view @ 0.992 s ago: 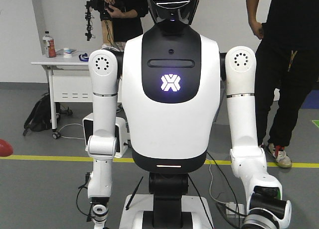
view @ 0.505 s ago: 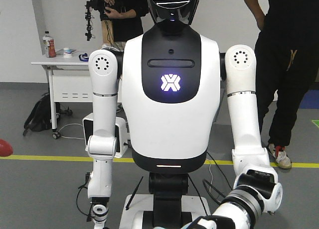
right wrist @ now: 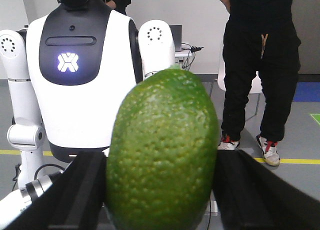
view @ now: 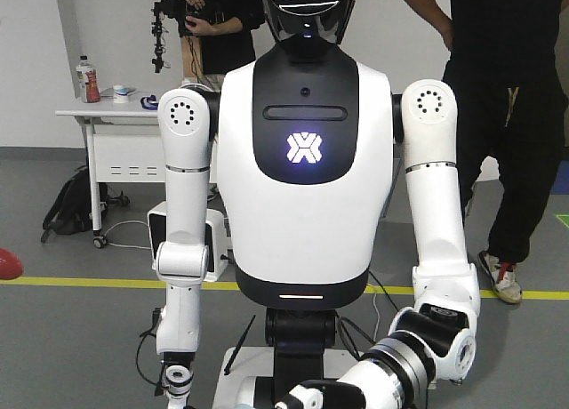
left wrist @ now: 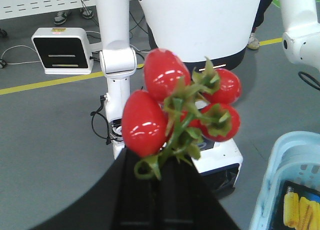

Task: Pick snacks and fruit into basket
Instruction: 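Extend the right gripper holding the lime over the light-blue basket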

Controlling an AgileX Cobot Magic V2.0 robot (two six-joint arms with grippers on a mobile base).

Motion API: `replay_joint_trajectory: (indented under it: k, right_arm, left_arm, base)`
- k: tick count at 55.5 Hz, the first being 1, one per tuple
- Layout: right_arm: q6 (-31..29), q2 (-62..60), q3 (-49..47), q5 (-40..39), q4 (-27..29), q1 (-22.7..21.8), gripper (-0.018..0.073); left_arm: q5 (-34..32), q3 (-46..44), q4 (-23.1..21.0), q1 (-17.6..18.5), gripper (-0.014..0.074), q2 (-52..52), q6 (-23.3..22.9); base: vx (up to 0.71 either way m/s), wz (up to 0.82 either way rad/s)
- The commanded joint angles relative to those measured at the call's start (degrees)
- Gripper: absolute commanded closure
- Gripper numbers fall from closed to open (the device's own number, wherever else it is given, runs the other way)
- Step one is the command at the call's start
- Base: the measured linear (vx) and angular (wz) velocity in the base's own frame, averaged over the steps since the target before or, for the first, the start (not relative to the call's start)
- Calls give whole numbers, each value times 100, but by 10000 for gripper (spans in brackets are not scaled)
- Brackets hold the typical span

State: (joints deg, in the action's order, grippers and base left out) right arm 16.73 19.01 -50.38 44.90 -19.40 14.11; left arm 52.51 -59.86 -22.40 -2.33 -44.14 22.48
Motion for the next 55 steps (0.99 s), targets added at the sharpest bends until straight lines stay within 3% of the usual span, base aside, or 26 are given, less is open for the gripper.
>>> replay_joint_trajectory:
  k: [1, 19, 30, 37, 55]
  right_arm:
    - [-69, 87, -154, -583, -150, -23, 564]
    - [-117, 105, -154, -622, 199, -23, 564]
    - [-804, 242, -159, -1019, 673, 185, 564]
    - [-1140, 448, -159, -1161, 931, 743, 564]
    - [-2647, 1152, -159, -920, 1608, 2746, 564]
  left_arm:
    - [-445, -156, -187, 0, 600, -13, -3]
    - [-445, -156, -192, 0, 600, -11, -3]
    - [-497, -156, -192, 0, 600, -11, -3]
    - [-504, -156, -192, 0, 600, -11, -3]
    - [-504, -156, -192, 0, 600, -11, -3]
  base:
    - [0, 0]
    - [0, 0]
    - [0, 0]
    - [0, 0]
    - [0, 0]
